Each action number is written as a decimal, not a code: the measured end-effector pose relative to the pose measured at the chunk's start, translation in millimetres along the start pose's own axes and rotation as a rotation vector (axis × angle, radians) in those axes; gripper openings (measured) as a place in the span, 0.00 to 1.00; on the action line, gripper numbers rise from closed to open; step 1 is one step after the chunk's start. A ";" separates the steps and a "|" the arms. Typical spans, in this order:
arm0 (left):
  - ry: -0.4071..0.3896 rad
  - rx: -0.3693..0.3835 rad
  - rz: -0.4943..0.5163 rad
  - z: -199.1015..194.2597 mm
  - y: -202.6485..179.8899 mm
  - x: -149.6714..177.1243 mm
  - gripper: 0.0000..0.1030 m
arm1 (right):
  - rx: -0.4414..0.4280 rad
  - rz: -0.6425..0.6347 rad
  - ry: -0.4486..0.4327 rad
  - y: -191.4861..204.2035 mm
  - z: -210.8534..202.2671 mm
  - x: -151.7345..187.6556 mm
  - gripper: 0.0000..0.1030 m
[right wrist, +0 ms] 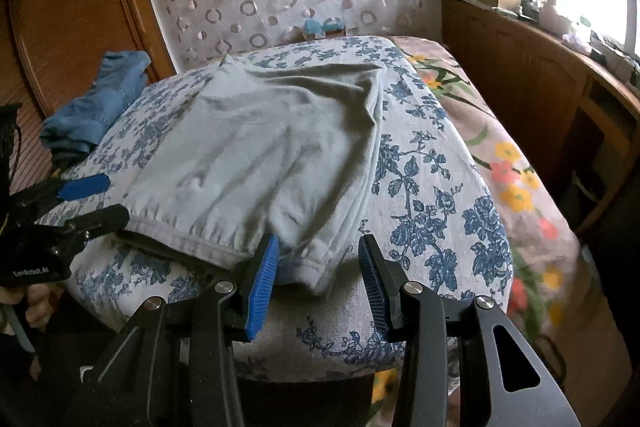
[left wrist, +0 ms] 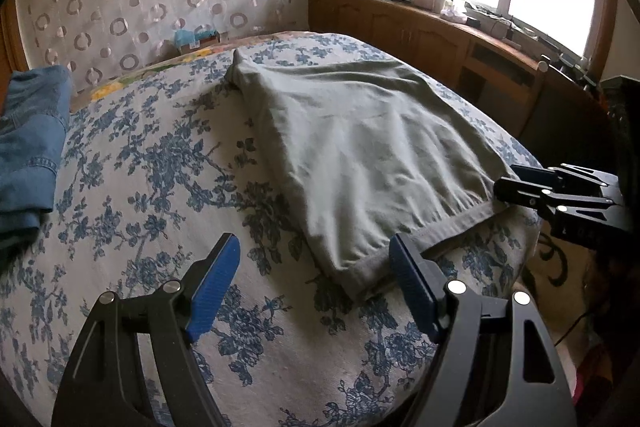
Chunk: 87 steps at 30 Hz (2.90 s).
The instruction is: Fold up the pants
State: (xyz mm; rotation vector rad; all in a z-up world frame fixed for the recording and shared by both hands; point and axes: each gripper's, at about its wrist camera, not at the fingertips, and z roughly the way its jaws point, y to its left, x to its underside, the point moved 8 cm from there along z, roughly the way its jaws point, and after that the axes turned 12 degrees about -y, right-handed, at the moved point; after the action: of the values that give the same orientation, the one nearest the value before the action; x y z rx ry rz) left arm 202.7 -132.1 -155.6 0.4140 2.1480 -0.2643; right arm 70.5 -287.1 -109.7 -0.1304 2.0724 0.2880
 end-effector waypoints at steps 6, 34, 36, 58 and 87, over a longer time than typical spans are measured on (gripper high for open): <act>0.018 0.008 -0.007 6.0 -2.3 6.0 0.75 | -0.009 -0.001 -0.003 8.2 0.9 3.9 0.39; 0.013 0.148 -0.129 4.8 -16.6 7.2 0.39 | -0.016 -0.049 -0.068 20.6 2.2 12.7 0.27; 0.012 0.141 -0.116 5.5 -16.7 7.4 0.36 | -0.020 -0.048 -0.071 21.7 2.1 12.8 0.24; -0.215 0.137 -0.031 -85.6 -4.6 -86.4 0.10 | -0.162 -0.079 -0.228 54.2 -50.2 -65.6 0.10; -0.331 -0.171 0.115 -69.6 125.5 -233.3 0.09 | -0.160 -0.354 -0.315 144.1 46.7 -265.5 0.09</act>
State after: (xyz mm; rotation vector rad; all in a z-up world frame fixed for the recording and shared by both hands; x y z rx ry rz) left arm 324.0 -38.4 71.3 0.3650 1.7992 -0.0758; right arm 211.1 -142.9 120.3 -0.5109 1.6767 0.2380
